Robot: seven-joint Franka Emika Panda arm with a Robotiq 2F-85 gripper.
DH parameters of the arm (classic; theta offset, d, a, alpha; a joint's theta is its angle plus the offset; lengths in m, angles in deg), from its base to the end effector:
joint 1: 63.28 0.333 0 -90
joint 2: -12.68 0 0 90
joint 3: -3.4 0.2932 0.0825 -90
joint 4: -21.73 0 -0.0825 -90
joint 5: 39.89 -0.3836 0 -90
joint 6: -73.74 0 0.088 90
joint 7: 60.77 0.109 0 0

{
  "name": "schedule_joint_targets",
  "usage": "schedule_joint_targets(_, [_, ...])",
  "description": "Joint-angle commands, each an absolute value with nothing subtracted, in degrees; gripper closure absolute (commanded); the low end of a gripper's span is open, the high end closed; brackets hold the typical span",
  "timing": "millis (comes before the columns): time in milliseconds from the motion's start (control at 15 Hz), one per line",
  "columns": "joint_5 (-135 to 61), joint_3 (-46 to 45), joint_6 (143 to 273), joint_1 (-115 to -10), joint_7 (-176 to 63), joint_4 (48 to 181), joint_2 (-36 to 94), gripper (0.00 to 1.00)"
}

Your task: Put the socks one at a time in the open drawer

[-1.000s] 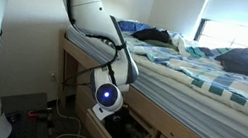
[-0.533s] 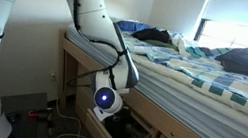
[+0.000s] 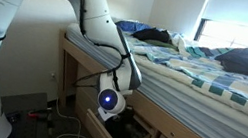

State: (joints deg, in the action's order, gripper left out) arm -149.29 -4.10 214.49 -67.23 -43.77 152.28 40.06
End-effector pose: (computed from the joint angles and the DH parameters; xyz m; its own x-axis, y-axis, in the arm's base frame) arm 0.4717 -0.1017 0.1033 -0.3682 -0.5880 -0.7202 -0.7248 0.6667 -0.1738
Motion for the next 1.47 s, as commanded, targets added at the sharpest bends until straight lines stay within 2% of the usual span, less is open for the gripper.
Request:
schedule_joint_targets(0, [-150.77, -3.8, 215.79, -67.17, -44.14, 150.59, 40.79, 0.94])
schedule_joint_targets(1400, [-162.68, -4.98, 223.51, -68.1, -44.43, 146.5, 46.0, 0.95])
